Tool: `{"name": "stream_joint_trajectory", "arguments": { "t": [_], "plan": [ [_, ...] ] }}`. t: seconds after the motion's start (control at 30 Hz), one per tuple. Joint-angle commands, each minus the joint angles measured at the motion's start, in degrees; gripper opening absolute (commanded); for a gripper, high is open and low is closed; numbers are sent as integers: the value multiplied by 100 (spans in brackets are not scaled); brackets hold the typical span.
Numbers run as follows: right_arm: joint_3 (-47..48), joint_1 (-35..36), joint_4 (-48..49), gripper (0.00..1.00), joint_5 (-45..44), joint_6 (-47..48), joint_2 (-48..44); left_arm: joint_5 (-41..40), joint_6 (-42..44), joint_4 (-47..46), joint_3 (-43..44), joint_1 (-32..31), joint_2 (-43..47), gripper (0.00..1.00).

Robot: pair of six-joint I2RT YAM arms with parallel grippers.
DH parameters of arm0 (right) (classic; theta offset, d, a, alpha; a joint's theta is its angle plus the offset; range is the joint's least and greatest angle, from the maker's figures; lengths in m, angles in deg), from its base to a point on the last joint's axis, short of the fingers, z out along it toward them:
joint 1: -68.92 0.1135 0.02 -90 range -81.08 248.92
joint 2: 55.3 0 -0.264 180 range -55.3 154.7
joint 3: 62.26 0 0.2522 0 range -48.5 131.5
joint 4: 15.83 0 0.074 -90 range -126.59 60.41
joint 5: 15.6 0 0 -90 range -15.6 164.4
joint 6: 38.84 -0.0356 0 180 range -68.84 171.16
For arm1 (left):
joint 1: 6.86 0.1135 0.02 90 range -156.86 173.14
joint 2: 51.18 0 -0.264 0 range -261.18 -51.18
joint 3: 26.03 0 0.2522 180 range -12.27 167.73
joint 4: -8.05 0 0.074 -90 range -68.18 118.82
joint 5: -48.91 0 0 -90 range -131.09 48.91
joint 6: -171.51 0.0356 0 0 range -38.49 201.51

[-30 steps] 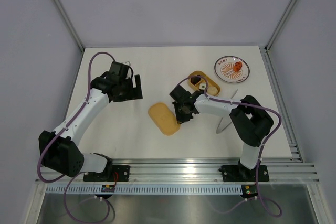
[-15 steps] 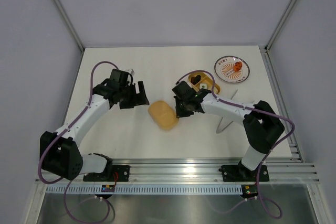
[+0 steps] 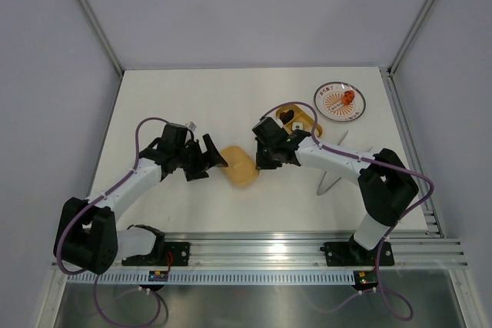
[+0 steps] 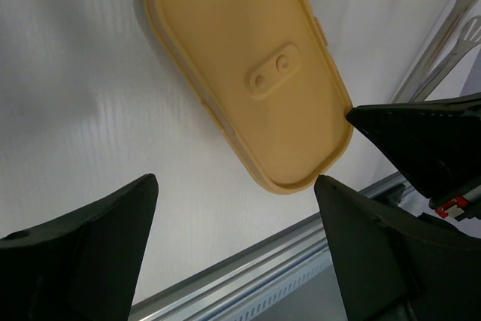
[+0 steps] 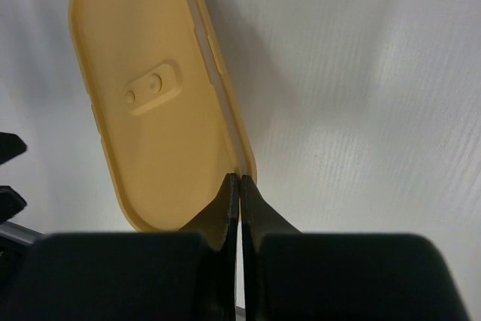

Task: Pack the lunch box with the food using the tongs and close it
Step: Pick up the box lid from the center of the board.

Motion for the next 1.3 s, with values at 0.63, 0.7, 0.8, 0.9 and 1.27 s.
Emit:
{"name": "stream_joint_trajectory", "arguments": {
  "t": [0.63,0.7,0.8,0.9,1.27],
  "plan": [
    [52,-10,412,0,175,-426,-154,944,-2900,-5482,-2256,46,-970,81],
    [34,-19,430,0,219,-452,-172,909,-2901,-5582,-2292,37,-1041,80],
    [8,-19,439,0,236,-479,-172,865,-2840,-5556,-2222,37,-1111,74],
    [-1,-19,386,0,210,-470,-189,830,-2805,-5530,-2151,46,-1138,62],
    [-36,-19,325,0,210,-514,-172,417,-2190,-4336,-1827,37,-593,12]
  ]
}}
